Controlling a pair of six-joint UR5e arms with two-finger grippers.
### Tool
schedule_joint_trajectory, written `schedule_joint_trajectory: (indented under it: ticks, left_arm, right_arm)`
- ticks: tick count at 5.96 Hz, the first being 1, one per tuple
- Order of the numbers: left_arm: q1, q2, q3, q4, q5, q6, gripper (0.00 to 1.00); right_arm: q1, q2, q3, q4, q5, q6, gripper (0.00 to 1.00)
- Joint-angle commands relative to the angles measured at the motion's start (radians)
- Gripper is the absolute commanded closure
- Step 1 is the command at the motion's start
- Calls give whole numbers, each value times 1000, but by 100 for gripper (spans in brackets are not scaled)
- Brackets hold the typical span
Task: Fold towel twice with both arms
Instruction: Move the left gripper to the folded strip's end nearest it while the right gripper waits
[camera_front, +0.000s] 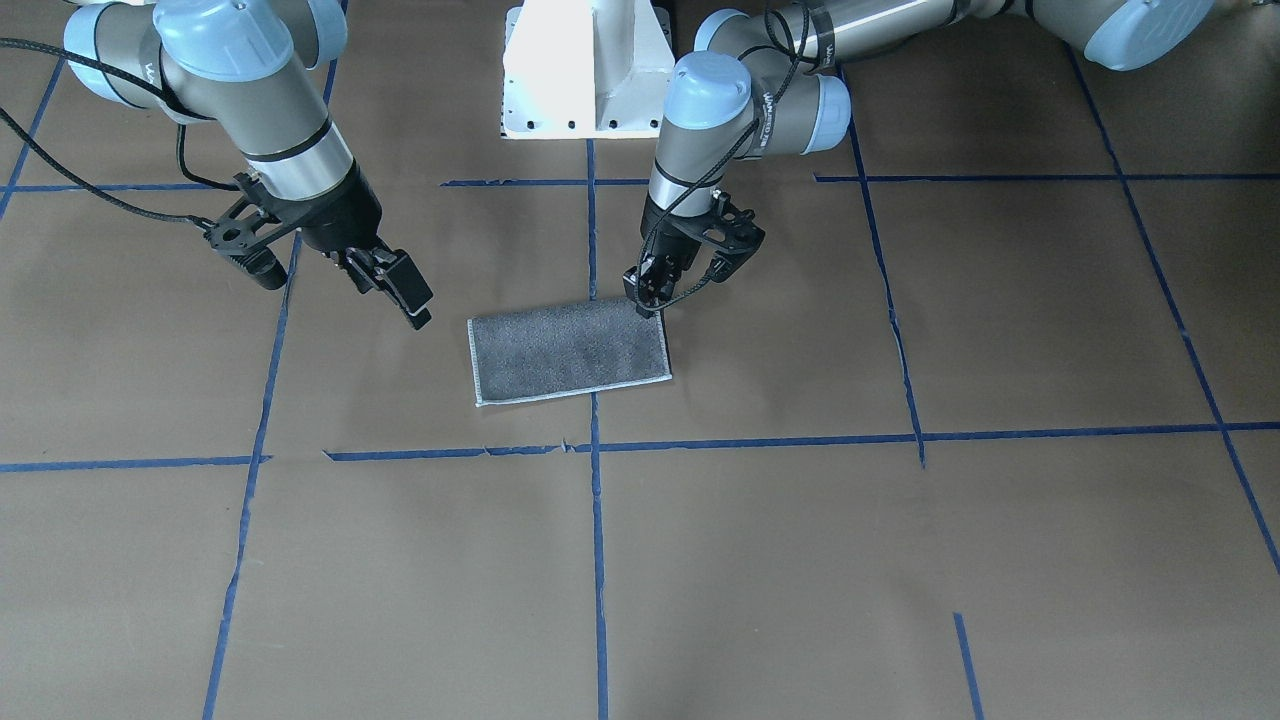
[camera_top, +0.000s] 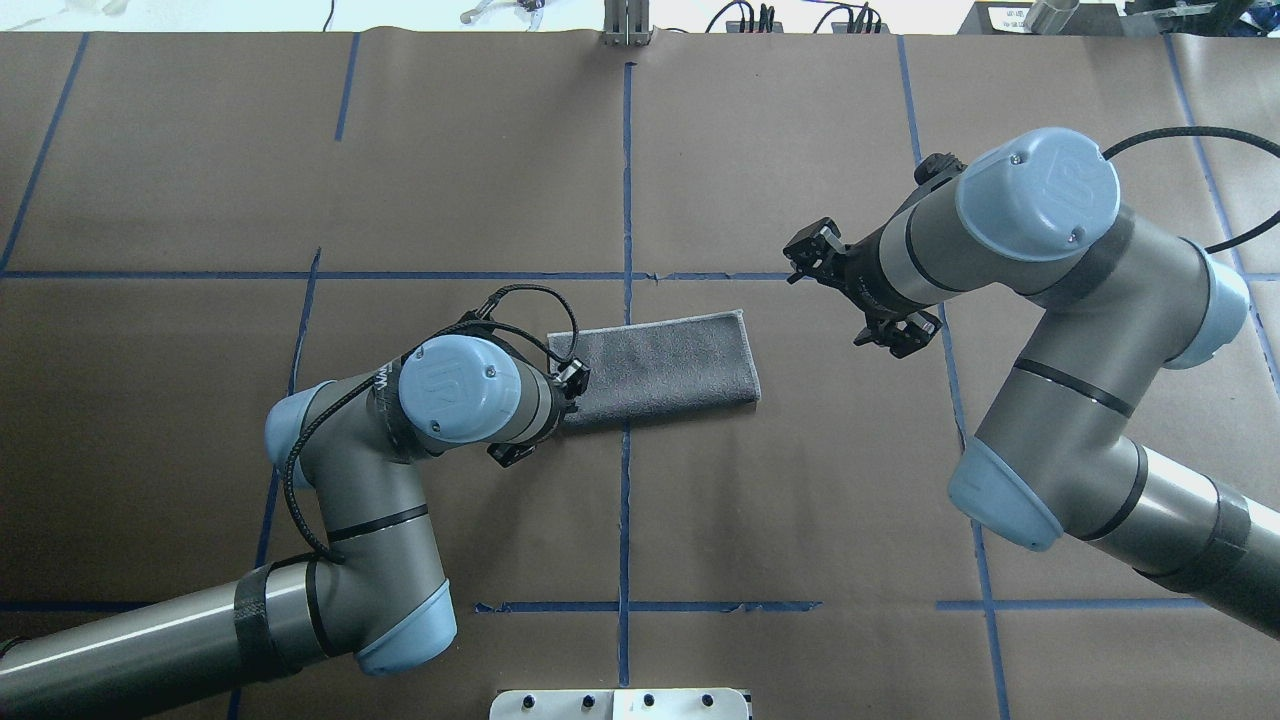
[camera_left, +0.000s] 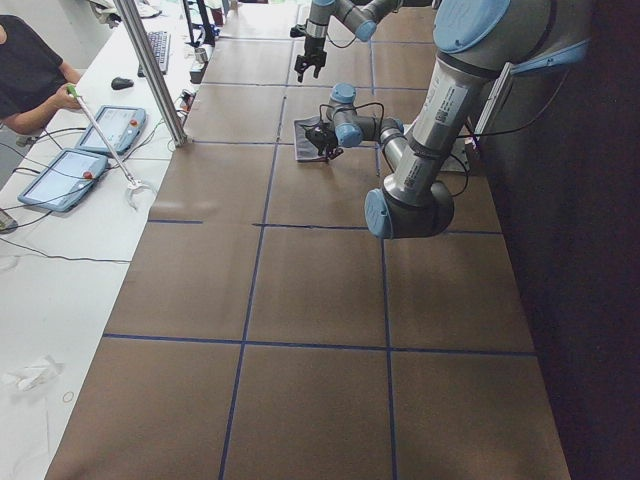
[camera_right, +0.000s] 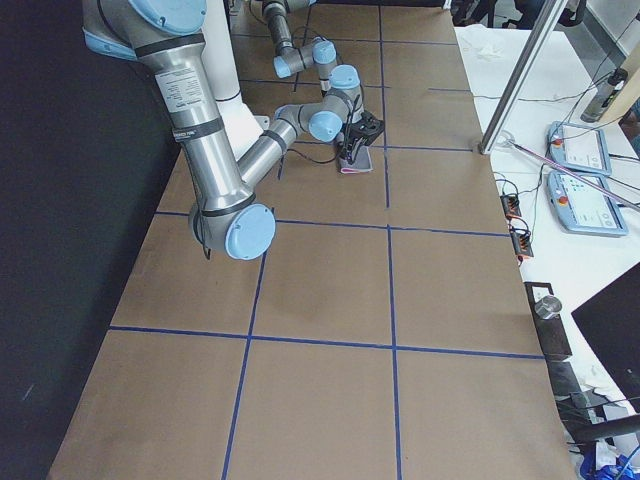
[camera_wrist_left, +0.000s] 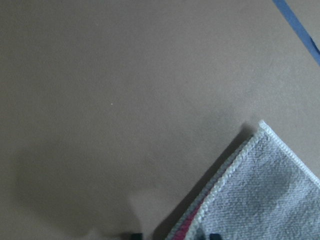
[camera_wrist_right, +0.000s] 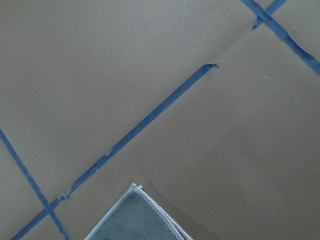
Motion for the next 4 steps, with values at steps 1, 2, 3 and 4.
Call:
schedule_joint_trajectory:
  ticks: [1,2,3,4]
  left_arm:
    - [0,1,0,0,0,1,95]
    - [0,1,-5,3,0,3,98]
    - [-3,5,-14,7,-2,13,99]
    - [-20,11,-15,10,-2,36,99]
  right_arm:
    - [0,1,-1,0,0,-2,1]
    - [0,1,-1,-2,0,-2,1]
    - [0,-1,0,-2,0,-2,1]
    - [2,-1,0,-2,0,-2,1]
